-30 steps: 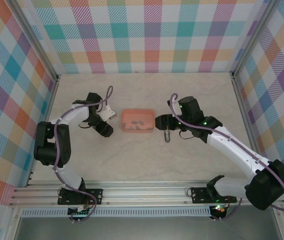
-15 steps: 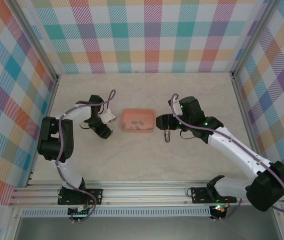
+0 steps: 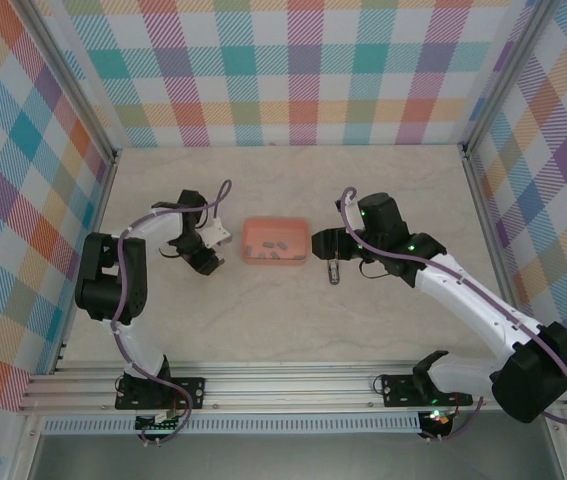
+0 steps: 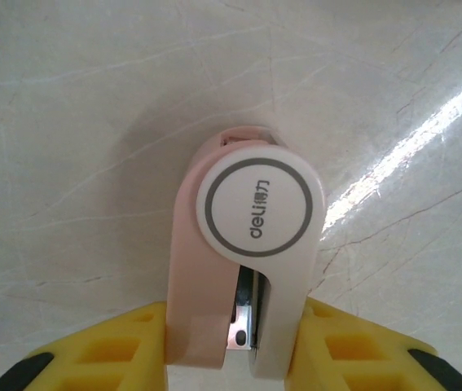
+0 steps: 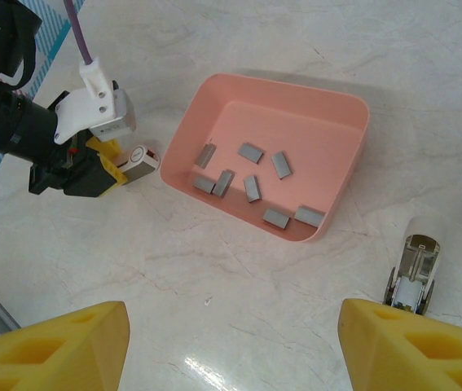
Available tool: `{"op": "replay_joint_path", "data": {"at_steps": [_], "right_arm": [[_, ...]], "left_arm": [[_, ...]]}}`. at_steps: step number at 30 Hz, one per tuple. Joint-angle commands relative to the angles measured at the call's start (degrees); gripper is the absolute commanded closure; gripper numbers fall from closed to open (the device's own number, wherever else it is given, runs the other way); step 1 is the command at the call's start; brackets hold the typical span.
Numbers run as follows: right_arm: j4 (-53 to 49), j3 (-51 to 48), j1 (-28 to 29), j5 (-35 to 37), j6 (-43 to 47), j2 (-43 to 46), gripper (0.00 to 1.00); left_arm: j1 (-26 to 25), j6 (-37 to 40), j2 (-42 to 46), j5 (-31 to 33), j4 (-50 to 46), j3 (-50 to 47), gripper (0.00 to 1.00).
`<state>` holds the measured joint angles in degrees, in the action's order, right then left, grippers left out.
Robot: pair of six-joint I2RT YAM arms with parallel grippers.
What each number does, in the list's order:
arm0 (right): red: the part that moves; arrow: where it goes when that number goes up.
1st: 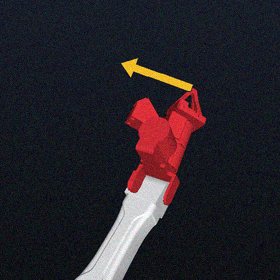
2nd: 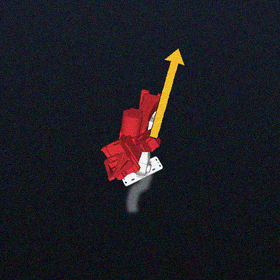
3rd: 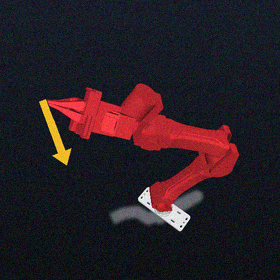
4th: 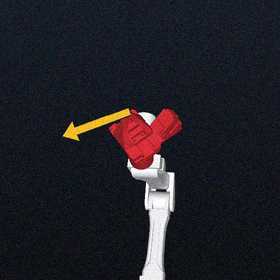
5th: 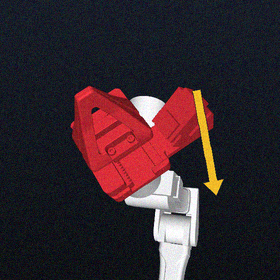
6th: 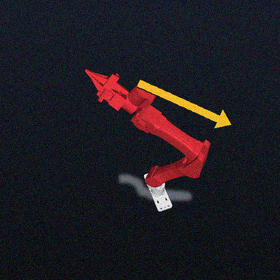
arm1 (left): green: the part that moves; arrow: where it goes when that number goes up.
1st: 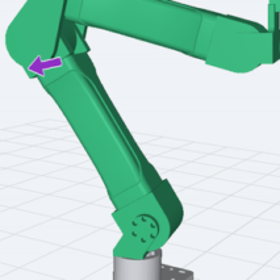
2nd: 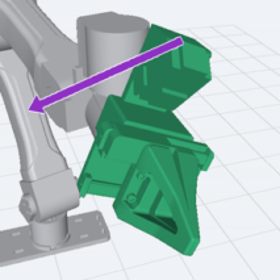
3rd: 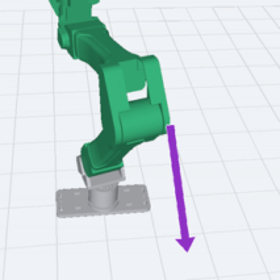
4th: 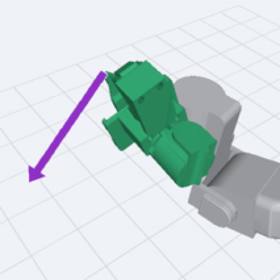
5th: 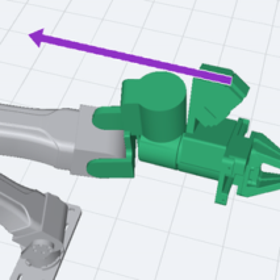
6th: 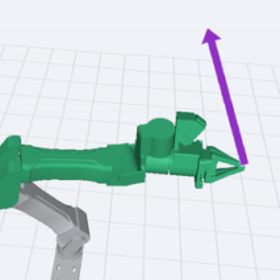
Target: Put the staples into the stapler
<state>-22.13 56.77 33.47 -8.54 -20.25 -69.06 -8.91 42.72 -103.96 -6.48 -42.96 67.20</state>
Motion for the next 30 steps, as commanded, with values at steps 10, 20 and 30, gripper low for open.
{"op": "replay_joint_path", "data": {"at_steps": [10, 20, 30], "right_arm": [[-2.0, 3.7, 0.4, -10.6, 3.2, -2.1, 0.3], [-0.5, 11.8, 1.6, -27.5, 2.2, -12.6, 0.3], [2.2, 17.6, 7.3, -34.1, -1.7, -21.4, 0.31]], "left_arm": [[-4.0, 6.8, 17.5, -0.8, 0.0, -5.9, 0.72], [-13.1, 15.7, 34.7, -11.3, 4.5, -9.5, 0.72], [-17.9, 20.7, 37.8, -13.4, 4.4, -10.0, 0.73]]}}
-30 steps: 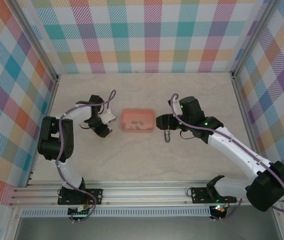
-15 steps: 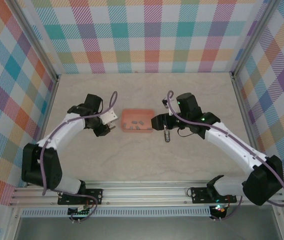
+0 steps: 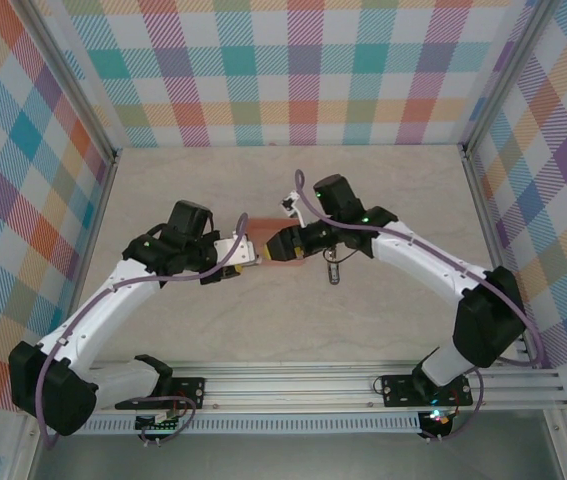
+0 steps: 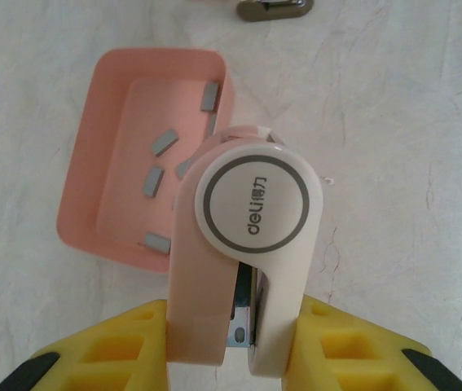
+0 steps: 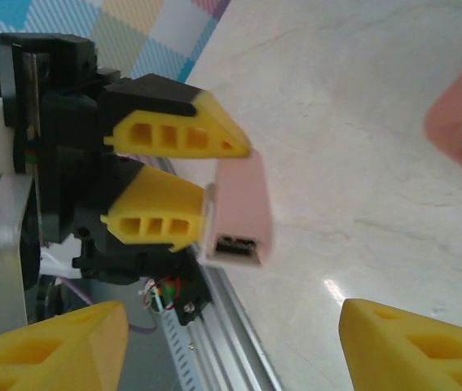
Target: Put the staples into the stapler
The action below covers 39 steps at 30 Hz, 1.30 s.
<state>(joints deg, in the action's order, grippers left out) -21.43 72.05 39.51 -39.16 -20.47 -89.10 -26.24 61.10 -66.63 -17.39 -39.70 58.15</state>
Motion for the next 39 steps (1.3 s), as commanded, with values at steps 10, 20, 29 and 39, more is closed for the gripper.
{"op": "replay_joint_path", "data": {"at_steps": [10, 20, 29, 39], "right_arm": [[0.9, 5.4, 3.2, 0.3, -3.9, -6.1, 0.33], [-1.6, 3.8, 1.7, 4.9, -4.8, -3.0, 0.31], [1.1, 0.8, 0.4, 0.5, -7.0, -1.8, 0.31], [1.2, 2.0, 1.2, -1.3, -8.0, -5.3, 0.33]], "left_arm": [[-2.1, 1.6, 1.0, -2.5, 2.4, -1.9, 0.73], [-2.4, 1.4, 2.0, -0.2, 3.0, -2.7, 0.75], [-2.5, 0.5, 2.4, -1.5, 3.5, -2.8, 0.75], [-2.6, 0.2, 2.7, -1.9, 4.1, -2.9, 0.75]]}}
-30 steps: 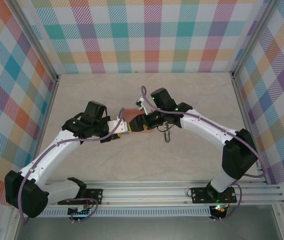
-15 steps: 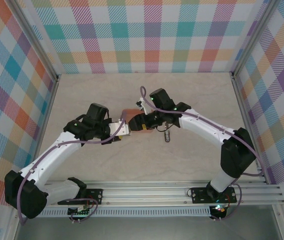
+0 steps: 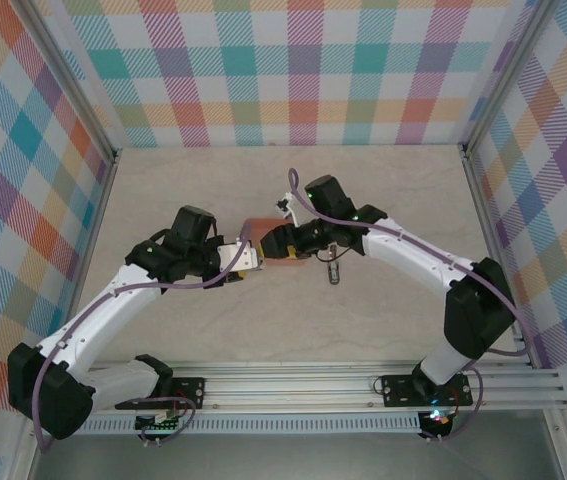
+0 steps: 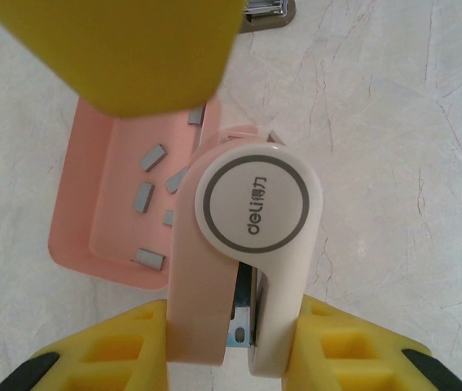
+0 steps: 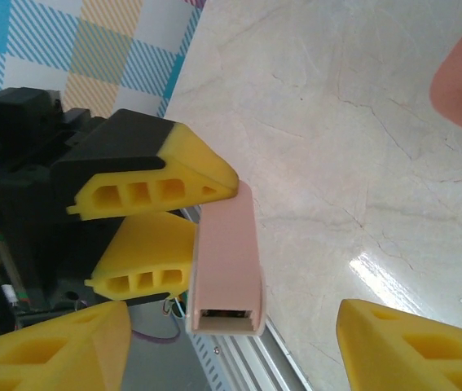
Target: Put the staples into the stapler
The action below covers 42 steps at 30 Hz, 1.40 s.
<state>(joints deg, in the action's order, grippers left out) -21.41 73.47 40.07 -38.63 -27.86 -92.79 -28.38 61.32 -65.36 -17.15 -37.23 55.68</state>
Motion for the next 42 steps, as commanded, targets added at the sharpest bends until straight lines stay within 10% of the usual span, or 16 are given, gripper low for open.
{"op": "replay_joint_path", "data": {"at_steps": [1, 26, 32, 42], "right_arm": [[1.1, 0.6, 0.8, -1.8, -0.5, -2.0, 0.33], [4.7, -0.3, 2.2, -4.6, -2.8, -3.7, 0.71], [7.1, -4.3, 1.2, 1.2, 3.1, 1.7, 0.8], [19.8, -17.1, -5.7, -2.1, 18.7, 14.2, 0.83]], "left_arm": [[-0.4, 0.0, 1.6, -2.2, 1.7, -0.5, 0.75], [-1.6, -0.6, 1.6, -0.3, 2.3, -0.1, 0.74], [-1.4, -3.7, 2.0, 0.1, 3.3, -0.8, 0.46], [8.3, -21.1, 6.0, -19.9, 13.7, -6.9, 0.37]]}}
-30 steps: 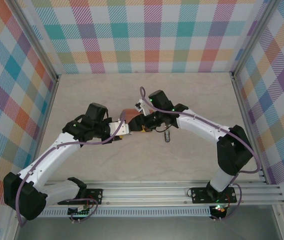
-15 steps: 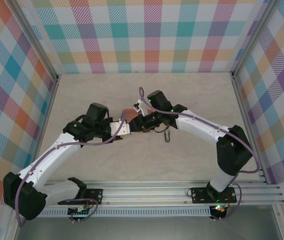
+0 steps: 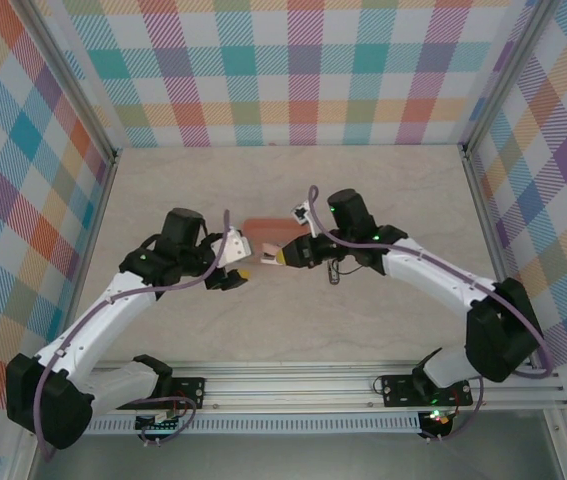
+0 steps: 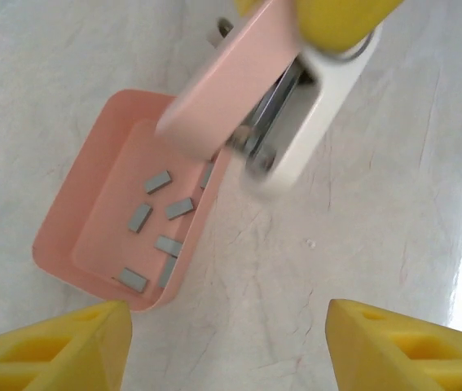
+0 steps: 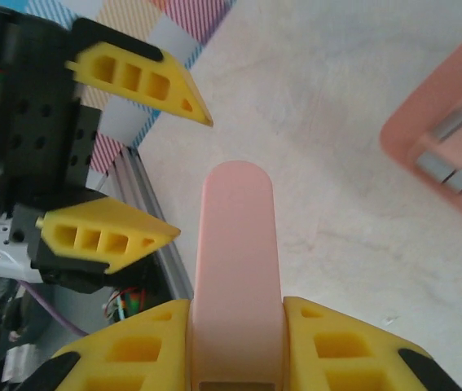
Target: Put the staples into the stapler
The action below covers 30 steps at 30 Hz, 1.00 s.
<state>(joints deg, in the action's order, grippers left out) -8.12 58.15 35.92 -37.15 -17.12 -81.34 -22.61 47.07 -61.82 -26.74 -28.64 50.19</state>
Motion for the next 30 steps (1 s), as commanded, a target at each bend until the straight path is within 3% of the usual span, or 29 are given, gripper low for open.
{"op": "replay_joint_path", "data": {"at_steps": [1, 7, 11, 30], "right_arm": [[8.0, -2.8, -2.1, -5.4, 10.2, 3.8, 0.83], [10.6, -4.8, -2.7, -11.3, 26.3, 7.4, 0.85], [9.2, -2.5, -2.5, -16.8, 30.9, 6.1, 0.85], [8.4, 3.4, -0.4, -22.1, 34.9, 0.2, 0.87]], "left_arm": [[3.3, -8.3, 3.1, -12.8, 6.6, -2.0, 0.38], [4.4, -13.1, 3.6, -23.6, 11.0, -2.9, 0.38], [4.4, -13.3, 1.7, -27.6, 11.1, -1.8, 0.39], [4.2, -13.9, -1.4, -34.9, 11.7, 0.7, 0.43]]}}
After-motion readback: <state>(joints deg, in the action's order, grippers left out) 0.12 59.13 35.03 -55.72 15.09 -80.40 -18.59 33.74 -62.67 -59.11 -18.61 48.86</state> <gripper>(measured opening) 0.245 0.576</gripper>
